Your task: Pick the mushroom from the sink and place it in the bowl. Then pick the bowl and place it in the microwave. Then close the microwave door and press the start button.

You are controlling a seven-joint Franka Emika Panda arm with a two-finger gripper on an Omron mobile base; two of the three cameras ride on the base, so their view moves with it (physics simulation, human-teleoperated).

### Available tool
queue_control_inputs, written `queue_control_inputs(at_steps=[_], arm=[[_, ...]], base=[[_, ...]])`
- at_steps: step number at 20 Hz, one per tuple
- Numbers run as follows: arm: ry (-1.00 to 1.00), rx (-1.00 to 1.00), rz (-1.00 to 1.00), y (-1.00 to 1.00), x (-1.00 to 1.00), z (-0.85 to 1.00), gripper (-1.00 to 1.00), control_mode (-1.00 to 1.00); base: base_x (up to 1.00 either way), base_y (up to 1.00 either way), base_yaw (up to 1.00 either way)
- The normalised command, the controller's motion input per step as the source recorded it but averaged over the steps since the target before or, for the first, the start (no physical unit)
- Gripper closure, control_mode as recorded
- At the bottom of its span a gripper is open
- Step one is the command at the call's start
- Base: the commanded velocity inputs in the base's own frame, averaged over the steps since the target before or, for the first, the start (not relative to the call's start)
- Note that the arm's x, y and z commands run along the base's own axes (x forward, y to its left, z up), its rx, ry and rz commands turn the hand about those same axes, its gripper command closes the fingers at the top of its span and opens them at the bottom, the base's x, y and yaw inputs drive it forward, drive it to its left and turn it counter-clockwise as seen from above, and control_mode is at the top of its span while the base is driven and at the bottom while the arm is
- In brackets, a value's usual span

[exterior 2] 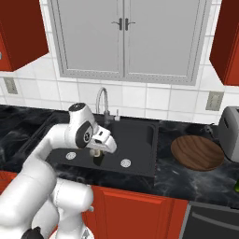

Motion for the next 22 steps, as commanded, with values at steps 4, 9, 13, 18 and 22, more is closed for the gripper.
queue_control_inputs(at_steps=[4,9,13,18,22], arm=[[0.0,-0.08,0.0,-1.0,0.19,0.0,1.0,-1.0],[0.05,-0.07,0.0,-1.0,0.6,0.0,1.0,-1.0],[0.05,-0.02,-0.02,-1.0,0.69,0.0,1.0,-1.0],[0.03,0.0,-0.02,-1.0,0.68,0.0,1.0,-1.0],[0.02,0.0,-0.02,-1.0,0.55,0.08,1.0,-1.0]], base=[[0.0,0.0,0.0],[0.0,0.0,0.0],[0.0,0.0,0.0],[0.0,0.0,0.0],[0.0,0.0,0.0]])
